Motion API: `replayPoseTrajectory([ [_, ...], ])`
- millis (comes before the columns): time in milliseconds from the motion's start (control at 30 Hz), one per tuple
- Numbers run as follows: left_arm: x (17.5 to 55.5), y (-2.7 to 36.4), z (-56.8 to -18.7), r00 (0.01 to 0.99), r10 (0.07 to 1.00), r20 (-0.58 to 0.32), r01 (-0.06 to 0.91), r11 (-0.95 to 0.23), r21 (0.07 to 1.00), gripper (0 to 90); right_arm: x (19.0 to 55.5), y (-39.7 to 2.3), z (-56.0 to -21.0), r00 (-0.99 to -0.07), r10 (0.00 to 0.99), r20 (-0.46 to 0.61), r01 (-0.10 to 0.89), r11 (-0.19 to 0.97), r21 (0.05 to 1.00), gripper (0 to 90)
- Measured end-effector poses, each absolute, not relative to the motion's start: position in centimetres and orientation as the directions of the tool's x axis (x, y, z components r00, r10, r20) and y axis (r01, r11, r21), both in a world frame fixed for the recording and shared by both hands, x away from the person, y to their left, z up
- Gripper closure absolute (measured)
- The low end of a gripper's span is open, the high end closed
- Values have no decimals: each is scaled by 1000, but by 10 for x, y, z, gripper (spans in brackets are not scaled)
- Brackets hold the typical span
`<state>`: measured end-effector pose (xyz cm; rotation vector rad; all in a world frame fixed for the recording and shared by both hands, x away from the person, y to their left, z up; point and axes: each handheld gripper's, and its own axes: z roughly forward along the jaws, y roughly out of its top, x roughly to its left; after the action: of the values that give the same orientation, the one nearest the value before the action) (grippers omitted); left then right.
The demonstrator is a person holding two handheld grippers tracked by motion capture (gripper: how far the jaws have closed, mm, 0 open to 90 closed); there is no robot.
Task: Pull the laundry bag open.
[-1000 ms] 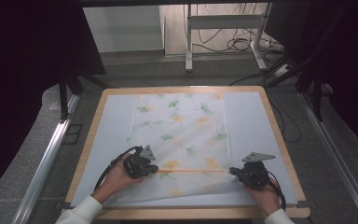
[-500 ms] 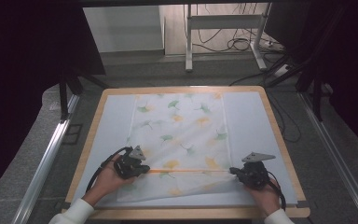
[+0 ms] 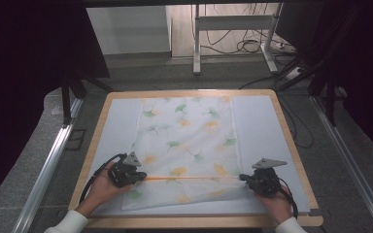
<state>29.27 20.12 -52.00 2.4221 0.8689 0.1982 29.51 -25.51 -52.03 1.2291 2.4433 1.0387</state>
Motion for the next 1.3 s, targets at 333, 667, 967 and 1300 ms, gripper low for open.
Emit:
replayPoseTrajectory([
  [333,292,203,-520,779,625,-44,544,-639,544,900,295,-255,-520,-629,769,116,616,401,678,900],
  [667,290,211,-520,770,636,-44,554,-634,539,900,295,-255,-520,-629,768,117,616,401,678,900],
  [967,289,219,-520,761,647,-45,564,-626,538,900,296,-255,-521,-630,768,116,614,402,679,900],
  [1300,285,230,-520,745,666,-42,579,-613,537,900,295,-255,-521,-629,768,117,616,401,678,900],
])
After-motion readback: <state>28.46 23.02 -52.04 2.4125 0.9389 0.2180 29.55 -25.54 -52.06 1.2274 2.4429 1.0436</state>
